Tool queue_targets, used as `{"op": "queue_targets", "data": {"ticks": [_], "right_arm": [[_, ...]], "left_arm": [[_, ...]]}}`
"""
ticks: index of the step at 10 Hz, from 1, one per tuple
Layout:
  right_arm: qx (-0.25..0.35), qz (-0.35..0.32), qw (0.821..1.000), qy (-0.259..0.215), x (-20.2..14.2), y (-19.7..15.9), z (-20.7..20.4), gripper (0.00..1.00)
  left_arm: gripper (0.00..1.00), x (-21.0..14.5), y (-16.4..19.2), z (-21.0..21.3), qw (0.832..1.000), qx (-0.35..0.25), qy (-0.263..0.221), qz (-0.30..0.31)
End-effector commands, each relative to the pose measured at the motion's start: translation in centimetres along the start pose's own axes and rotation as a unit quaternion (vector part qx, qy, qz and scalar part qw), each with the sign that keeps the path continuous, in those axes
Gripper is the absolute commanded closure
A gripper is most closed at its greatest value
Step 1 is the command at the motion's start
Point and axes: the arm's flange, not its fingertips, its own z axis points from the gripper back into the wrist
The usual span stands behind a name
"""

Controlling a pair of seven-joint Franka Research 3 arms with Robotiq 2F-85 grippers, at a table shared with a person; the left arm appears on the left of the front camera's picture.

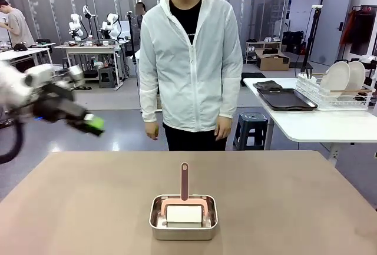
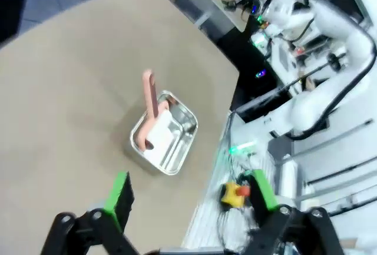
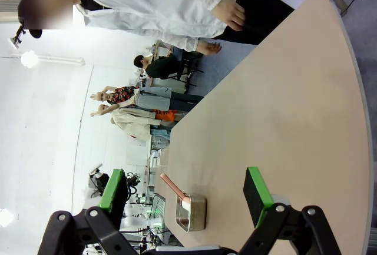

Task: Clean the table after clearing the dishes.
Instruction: Place the Lint Roller back on top of the Airtight Container.

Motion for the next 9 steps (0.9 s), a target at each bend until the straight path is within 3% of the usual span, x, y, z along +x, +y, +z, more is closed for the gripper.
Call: {"op": "queue_targets", "data": {"ticks": [1, 2, 5, 7, 9], "right_arm": [[0.001, 0.005, 1.000, 0.006, -0.2, 0.3, 0.0, 0.00], [0.001, 0.005, 1.000, 0.006, -0.2, 0.3, 0.0, 0.00], [0.001, 0.005, 1.000, 0.006, -0.2, 0.3, 0.0, 0.00], [0.001, 0.005, 1.000, 0.006, -0.2, 0.3, 0.0, 0.00], [0.001, 0.005, 1.000, 0.006, -0.2, 0.3, 0.0, 0.00]], "left_arm": [[0.00, -4.3, 3.6, 5.6, 0.990, -0.055, -0.115, 0.057], [0.00, -7.6, 5.3, 9.5, 0.981, -0.088, -0.161, 0.067], [0.00, -14.6, 9.7, 18.3, 0.964, -0.061, -0.235, 0.106], [0.00, -16.7, 12.2, 20.6, 0.953, -0.047, -0.274, 0.118], [0.00, -17.2, 13.8, 20.9, 0.956, -0.006, -0.262, 0.134]]}}
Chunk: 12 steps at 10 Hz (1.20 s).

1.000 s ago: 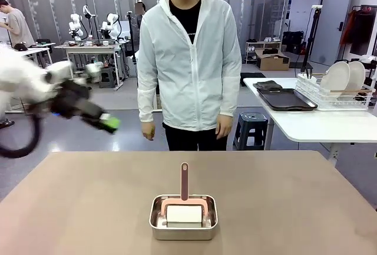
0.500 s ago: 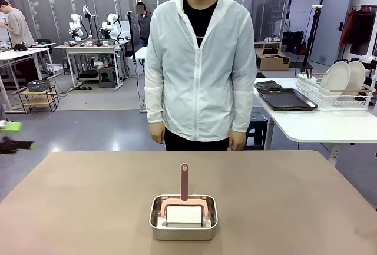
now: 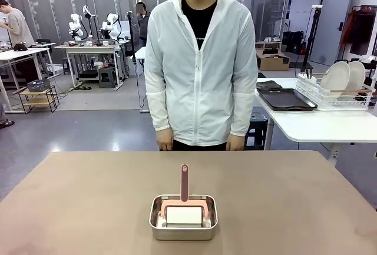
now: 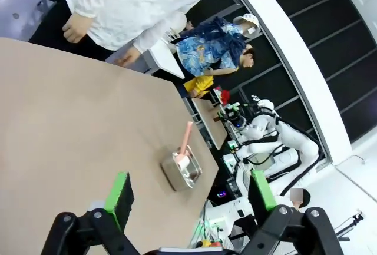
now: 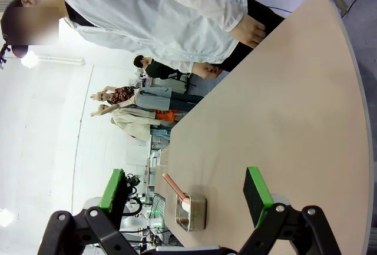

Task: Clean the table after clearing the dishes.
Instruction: Place the Lint Roller back on top of the Airtight Container.

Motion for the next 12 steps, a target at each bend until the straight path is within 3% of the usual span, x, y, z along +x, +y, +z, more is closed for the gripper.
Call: {"op": "queue_targets", "data": {"ticks": [1, 4, 5, 12], "right_arm": [[0.001, 0.005, 1.000, 0.006, -0.2, 0.3, 0.0, 0.00], [0.001, 0.005, 1.000, 0.006, -0.2, 0.3, 0.0, 0.00], [0.001, 0.005, 1.000, 0.006, -0.2, 0.3, 0.0, 0.00], [0.001, 0.005, 1.000, 0.006, -0.2, 0.3, 0.0, 0.00]], "left_arm": [[0.00, 0.7, 0.4, -0.2, 0.999, 0.030, -0.011, -0.021], [0.00, 0.0, 0.7, 1.2, 0.994, 0.078, -0.076, -0.026], [0.00, 0.7, 1.2, 0.7, 0.999, 0.047, -0.014, -0.005], [0.00, 0.7, 1.2, 0.7, 0.999, 0.047, -0.014, -0.005]]}}
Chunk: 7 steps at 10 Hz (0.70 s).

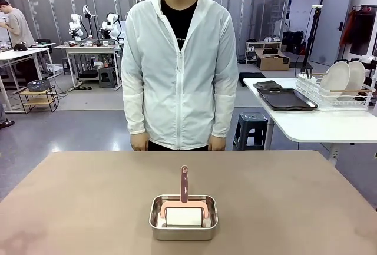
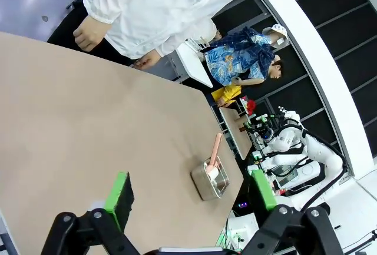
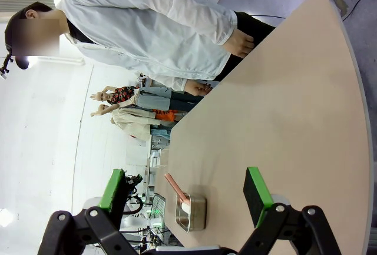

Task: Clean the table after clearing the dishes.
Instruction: Place the Lint Roller back on top of the Airtight Container.

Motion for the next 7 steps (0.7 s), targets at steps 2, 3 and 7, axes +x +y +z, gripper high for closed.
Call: {"op": "queue_targets", "data": {"ticks": [2, 3, 7], "right_arm": [[0.001, 0.005, 1.000, 0.006, -0.20, 0.29, 0.05, 0.00], [0.001, 0.005, 1.000, 0.006, -0.20, 0.29, 0.05, 0.00], [0.001, 0.005, 1.000, 0.006, -0.20, 0.29, 0.05, 0.00]], "left_arm": [[0.00, 0.03, -0.21, 0.48, 1.000, -0.006, 0.005, -0.001], [0.00, 0.03, -0.21, 0.48, 1.000, -0.006, 0.005, -0.001], [0.00, 0.03, -0.21, 0.48, 1.000, -0.006, 0.005, -0.001]]}}
